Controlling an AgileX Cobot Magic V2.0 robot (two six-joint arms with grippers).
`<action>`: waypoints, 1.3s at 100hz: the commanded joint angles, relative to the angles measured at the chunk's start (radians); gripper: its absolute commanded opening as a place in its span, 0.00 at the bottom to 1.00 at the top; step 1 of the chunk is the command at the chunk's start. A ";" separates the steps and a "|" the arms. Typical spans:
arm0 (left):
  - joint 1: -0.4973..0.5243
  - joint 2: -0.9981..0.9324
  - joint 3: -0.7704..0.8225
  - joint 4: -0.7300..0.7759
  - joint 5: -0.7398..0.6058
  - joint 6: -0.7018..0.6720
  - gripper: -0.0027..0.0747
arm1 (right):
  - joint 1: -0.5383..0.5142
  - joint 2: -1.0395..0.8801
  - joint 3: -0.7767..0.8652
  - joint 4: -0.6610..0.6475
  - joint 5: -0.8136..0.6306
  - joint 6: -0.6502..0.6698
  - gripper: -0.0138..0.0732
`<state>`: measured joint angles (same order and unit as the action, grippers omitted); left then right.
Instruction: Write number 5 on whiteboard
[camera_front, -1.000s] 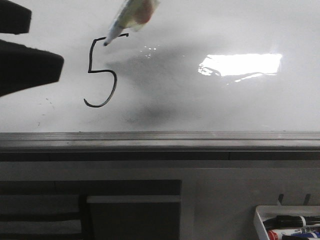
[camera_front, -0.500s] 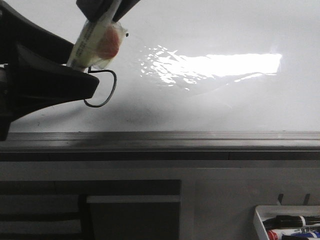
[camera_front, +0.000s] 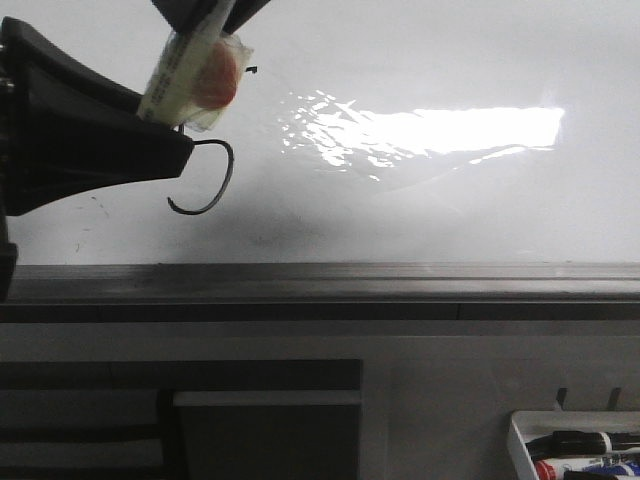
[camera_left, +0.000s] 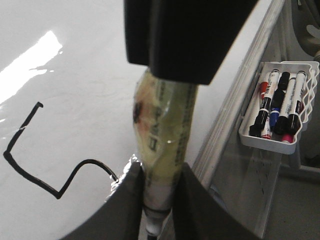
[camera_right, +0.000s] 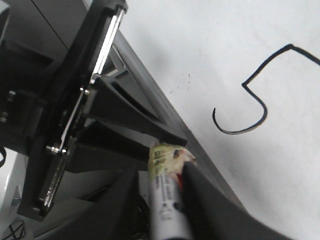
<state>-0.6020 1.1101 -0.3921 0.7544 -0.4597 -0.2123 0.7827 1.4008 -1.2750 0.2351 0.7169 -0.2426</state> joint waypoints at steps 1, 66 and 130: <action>0.000 -0.012 -0.024 -0.037 -0.094 -0.040 0.01 | 0.002 -0.032 -0.027 -0.010 -0.105 -0.011 0.69; 0.075 0.024 -0.175 -0.822 0.452 -0.199 0.01 | -0.103 -0.213 -0.025 -0.059 -0.043 -0.011 0.53; 0.102 0.030 -0.175 -0.851 0.421 -0.199 0.28 | -0.103 -0.213 -0.025 -0.051 -0.034 -0.011 0.53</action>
<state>-0.5032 1.1539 -0.5329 -0.0868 0.0384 -0.4022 0.6873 1.2174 -1.2750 0.1789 0.7388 -0.2449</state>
